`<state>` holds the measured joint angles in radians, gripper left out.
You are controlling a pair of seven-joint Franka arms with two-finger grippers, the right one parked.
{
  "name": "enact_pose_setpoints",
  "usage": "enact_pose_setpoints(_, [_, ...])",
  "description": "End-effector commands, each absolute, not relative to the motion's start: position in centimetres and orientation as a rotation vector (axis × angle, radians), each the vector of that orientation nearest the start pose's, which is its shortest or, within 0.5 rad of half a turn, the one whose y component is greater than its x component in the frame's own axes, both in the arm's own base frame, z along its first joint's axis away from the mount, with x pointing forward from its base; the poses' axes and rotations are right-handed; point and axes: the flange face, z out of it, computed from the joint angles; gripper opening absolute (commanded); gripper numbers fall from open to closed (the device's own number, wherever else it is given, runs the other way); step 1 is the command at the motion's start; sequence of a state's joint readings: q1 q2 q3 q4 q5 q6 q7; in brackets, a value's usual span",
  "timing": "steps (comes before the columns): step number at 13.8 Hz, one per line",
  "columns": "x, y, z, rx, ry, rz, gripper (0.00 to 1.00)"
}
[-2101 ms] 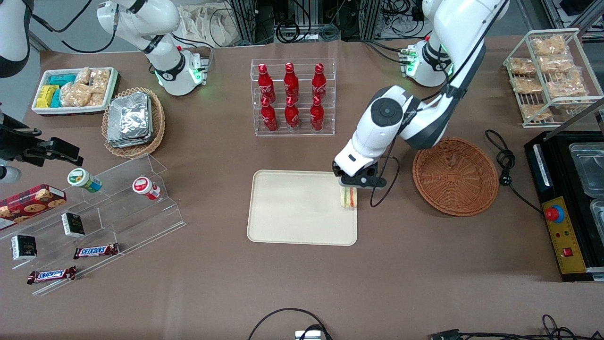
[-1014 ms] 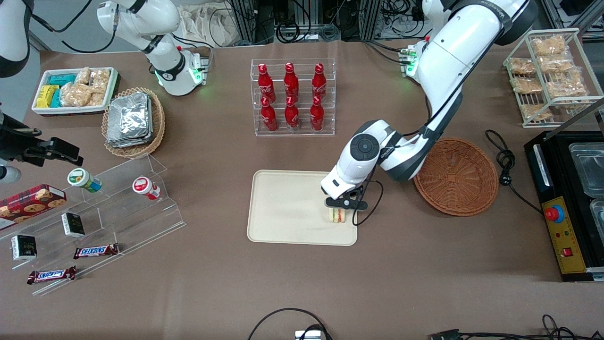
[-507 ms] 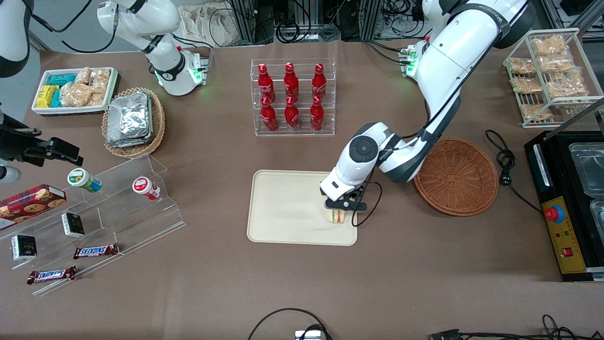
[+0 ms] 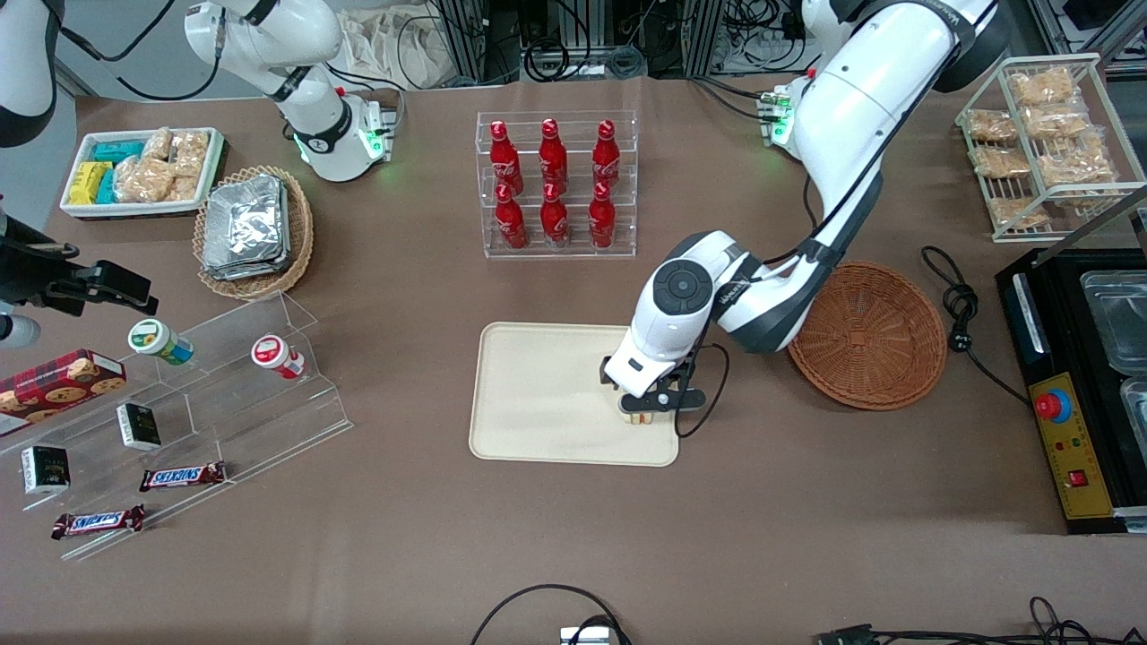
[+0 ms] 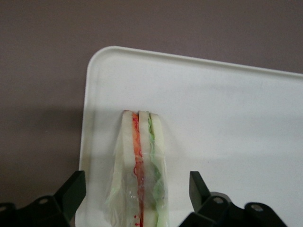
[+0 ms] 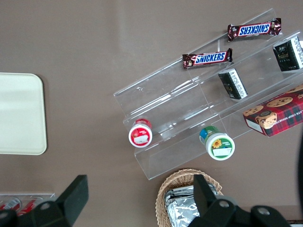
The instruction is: Place sandwich from basket to tray
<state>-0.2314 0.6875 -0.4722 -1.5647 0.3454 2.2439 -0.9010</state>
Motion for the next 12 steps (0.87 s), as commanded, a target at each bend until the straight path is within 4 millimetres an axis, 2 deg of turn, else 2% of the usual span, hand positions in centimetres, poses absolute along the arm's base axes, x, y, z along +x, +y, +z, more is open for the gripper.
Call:
enact_pose_setpoints(1, [59.4, -40.1, 30.5, -3.145, -0.234, -0.082, 1.0])
enact_pose_setpoints(6, [62.6, -36.4, 35.8, -3.082, -0.336, -0.119, 1.0])
enact_pose_setpoints(7, [63.3, -35.2, 36.7, -3.06, -0.373, -0.108, 1.0])
enact_pose_setpoints(8, [64.7, -32.4, 38.0, -3.036, -0.448, -0.098, 1.0])
enact_pose_setpoints(9, [65.2, -30.7, 39.0, -3.023, -0.473, -0.092, 1.0])
enact_pose_setpoints(12, [65.1, -27.9, 42.2, -2.993, -0.455, -0.06, 1.0])
